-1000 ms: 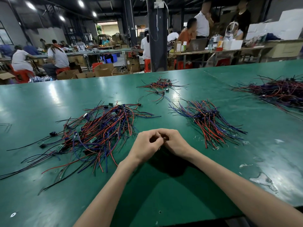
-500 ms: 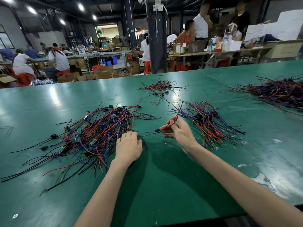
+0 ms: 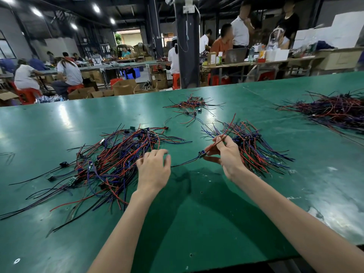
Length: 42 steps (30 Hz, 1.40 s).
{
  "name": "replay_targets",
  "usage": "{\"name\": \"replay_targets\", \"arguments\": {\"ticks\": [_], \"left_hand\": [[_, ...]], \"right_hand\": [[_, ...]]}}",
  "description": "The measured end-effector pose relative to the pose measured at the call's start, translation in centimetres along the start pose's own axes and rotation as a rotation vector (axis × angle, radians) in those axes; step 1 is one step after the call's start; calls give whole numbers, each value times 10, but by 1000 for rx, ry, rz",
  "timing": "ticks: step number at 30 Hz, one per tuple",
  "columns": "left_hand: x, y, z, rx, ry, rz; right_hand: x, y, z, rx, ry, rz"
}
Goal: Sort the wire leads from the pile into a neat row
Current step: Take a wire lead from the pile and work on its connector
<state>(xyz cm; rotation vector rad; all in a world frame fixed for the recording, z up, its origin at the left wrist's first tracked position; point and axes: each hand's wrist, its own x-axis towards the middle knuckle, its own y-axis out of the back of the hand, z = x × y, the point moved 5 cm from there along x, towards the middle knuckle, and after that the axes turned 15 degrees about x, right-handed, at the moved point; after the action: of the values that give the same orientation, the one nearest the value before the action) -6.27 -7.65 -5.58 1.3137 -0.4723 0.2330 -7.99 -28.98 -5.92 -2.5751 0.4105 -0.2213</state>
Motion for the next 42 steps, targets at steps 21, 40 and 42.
{"name": "replay_targets", "arguments": {"ticks": [21, 40, 42], "left_hand": [[-16, -4, 35, -798, 17, -345], [-29, -13, 48, -1232, 278, -636], [-30, -15, 48, -1218, 285, -595]], "right_hand": [[-6, -11, 12, 184, -313, -182], [-17, -16, 28, 89, -379, -224], [-17, -17, 27, 50, -356, -227]]}}
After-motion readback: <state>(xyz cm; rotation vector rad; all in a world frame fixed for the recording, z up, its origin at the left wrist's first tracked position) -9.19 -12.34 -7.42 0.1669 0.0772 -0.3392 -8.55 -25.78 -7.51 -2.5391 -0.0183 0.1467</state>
